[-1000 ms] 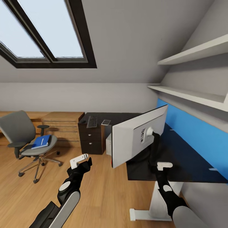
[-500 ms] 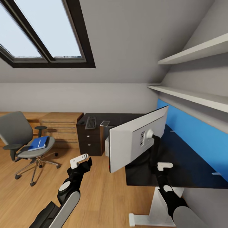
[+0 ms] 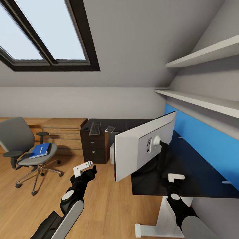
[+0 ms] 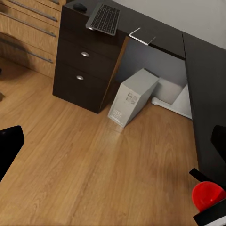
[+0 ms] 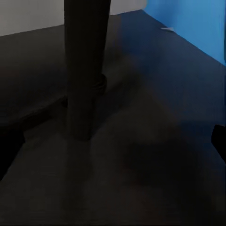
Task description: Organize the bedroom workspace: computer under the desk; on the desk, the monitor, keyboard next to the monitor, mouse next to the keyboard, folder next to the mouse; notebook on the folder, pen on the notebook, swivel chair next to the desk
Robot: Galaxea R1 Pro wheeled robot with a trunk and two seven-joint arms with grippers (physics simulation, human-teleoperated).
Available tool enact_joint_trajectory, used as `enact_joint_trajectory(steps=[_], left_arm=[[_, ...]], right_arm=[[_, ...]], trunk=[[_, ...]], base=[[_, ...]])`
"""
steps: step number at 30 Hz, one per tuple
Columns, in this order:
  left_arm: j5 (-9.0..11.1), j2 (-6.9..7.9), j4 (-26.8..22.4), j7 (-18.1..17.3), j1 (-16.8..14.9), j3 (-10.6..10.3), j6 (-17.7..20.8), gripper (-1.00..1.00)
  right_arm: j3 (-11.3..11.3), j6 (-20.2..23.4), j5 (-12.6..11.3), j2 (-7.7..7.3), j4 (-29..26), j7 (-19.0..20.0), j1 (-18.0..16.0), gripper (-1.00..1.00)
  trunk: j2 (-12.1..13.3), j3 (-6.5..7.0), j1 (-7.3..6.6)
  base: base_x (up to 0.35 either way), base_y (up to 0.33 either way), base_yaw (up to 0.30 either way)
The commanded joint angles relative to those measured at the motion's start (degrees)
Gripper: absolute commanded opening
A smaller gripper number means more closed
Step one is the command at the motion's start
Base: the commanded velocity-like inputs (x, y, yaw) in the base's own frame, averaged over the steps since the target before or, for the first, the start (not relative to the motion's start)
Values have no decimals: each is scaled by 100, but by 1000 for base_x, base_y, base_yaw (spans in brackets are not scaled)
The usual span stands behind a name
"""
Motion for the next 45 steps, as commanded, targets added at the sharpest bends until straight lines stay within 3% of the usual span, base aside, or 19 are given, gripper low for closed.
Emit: enact_joint_trajectory(steps=[1, 11, 25, 37, 39, 40, 45], left_arm=[[20, 7, -8, 40, -7, -12, 22, 100], [14, 8, -8, 42, -7, -12, 22, 100], [6, 7, -8, 38, -7, -26, 22, 100], [4, 1, -8, 46, -7, -41, 22, 100], [3, 0, -8, 46, -7, -66, 22, 100], [-3, 5, -8, 47, -7, -227, 22, 100], [-6, 7, -8, 47, -7, -325, 21, 100]], right_arm=[[-40, 42, 58, 6, 4, -28, -10, 100], [-39, 89, 62, 12, 12, -45, -12, 100], [-40, 107, -95, 7, 6, -56, -13, 100], [-40, 108, -95, 6, 4, -66, -14, 100], [-40, 107, -95, 6, 4, -66, -13, 100], [-40, 103, -95, 4, 0, -66, -12, 100], [-40, 100, -95, -1, -8, -66, -11, 100]], trunk=[[-6, -8, 1], [-6, -8, 1], [-6, -8, 1], [-6, -8, 1], [-6, -8, 1], [-6, -8, 1], [-6, -8, 1]], base=[[0, 0, 0], [4, 0, 0], [186, 0, 0], [130, 0, 0], [144, 0, 0], [170, 0, 0], [77, 0, 0]])
